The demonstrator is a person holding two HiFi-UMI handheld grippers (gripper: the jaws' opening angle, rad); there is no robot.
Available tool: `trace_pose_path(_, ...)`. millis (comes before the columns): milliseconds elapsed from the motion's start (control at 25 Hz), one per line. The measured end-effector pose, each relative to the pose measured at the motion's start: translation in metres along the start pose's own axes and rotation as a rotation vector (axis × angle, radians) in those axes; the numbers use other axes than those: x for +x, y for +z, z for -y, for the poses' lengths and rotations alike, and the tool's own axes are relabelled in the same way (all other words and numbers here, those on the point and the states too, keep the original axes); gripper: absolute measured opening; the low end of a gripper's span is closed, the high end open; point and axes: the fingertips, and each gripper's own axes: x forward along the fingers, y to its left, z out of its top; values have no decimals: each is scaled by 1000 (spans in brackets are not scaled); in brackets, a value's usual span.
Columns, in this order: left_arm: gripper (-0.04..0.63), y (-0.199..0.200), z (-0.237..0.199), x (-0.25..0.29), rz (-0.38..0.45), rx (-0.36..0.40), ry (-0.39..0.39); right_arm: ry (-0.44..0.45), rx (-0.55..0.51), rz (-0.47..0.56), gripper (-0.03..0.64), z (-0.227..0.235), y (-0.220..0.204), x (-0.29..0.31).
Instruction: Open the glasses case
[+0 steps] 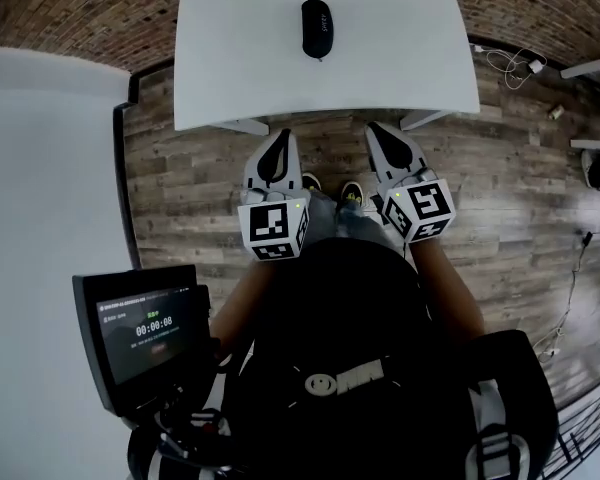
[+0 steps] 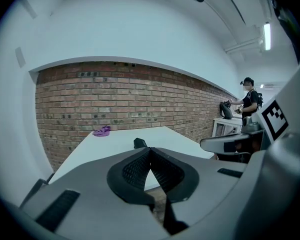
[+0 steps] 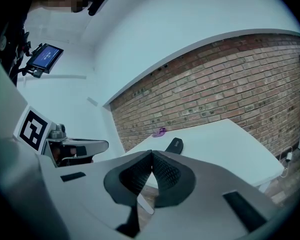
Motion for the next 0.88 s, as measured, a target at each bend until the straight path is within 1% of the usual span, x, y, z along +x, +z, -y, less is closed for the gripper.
trace_pose_path(200,-1,4,-25,43,-12,-5,-17,-4,1,-21,5,14,5,44)
trace_pose_path(280,-1,9,-39,67,-9,-15,-36,-7,-5,-37,5,23,7,67)
trace_pose_path(440,0,29,-64,119,-9,-48,-151,20,18,-77,5,33,19,126)
trace_pose_path(520,-1,38,-77,143,-17,-45,-202,10,32,-111,5,42,22,154)
trace_pose_path(600,0,44,-93,165,-23,-52,-235,-15,32,-155,5,53,21,182)
trace_pose_path(720,79,48,-111,192,-39,-76,-291,-37,69,-196,11,65,16,214)
trace_pose_path(800,128,50,-116,207,-52,-88,-336,-45,114,-211,62,73,13,229)
trace_pose_path(840,159,52,-117,213,-59,-95,-360,-50,132,-222,101,76,10,235)
trace_pose_path(880,201,53,-118,218,-68,-107,-386,-57,143,-238,166,80,7,240)
